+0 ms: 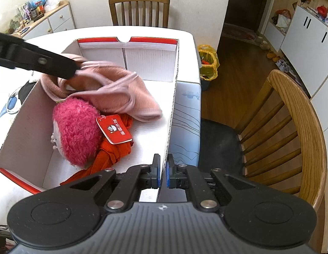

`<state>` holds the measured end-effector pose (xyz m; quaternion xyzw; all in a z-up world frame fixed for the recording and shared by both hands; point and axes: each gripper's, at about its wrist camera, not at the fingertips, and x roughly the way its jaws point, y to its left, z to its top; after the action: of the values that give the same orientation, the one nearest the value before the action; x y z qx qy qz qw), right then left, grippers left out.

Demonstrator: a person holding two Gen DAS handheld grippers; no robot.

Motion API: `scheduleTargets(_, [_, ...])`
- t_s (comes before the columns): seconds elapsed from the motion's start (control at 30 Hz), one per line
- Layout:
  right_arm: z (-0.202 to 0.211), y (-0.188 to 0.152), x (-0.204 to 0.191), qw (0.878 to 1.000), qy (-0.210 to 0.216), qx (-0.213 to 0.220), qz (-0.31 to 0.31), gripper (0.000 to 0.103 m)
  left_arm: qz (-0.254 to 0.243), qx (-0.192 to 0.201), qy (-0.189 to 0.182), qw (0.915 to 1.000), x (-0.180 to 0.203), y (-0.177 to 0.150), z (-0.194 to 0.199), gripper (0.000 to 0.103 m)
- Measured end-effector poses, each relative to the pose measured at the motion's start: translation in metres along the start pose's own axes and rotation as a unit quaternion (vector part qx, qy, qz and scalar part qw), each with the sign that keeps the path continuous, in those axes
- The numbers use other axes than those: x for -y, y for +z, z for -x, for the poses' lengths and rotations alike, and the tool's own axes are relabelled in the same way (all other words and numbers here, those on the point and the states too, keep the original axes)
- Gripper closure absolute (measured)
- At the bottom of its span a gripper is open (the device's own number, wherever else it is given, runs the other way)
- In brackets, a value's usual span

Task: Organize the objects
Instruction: 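Move the left gripper to the white plush toy and grasp it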

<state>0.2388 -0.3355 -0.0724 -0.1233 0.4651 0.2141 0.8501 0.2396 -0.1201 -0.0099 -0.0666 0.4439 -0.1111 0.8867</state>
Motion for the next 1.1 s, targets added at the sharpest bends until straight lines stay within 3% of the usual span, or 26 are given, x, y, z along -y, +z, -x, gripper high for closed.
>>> scheduleTargets(0.33, [0.0, 0.0, 0.0, 1.0, 0.001, -0.002, 0.009, 0.098, 0.047, 0.032, 0.06, 0.9966, -0.034, -0.018, 0.045, 0.025])
scheduleTargets(0.7, [0.0, 0.001, -0.003, 1.0, -0.009, -0.006, 0.008, 0.098, 0.091, 0.042, 0.134, 0.9858, -0.103, -0.046, 0.093, 0.019])
scheduleTargets(0.97, [-0.006, 0.0, -0.008, 0.999, -0.023, -0.025, 0.003, 0.098, 0.124, 0.045, 0.164, 0.9775, -0.16, -0.068, 0.097, 0.002])
scheduleTargets(1.1, [-0.01, -0.002, -0.01, 0.999, -0.03, -0.037, -0.004, 0.098, 0.121, 0.045, 0.173, 0.9764, -0.179, -0.069, 0.087, 0.002])
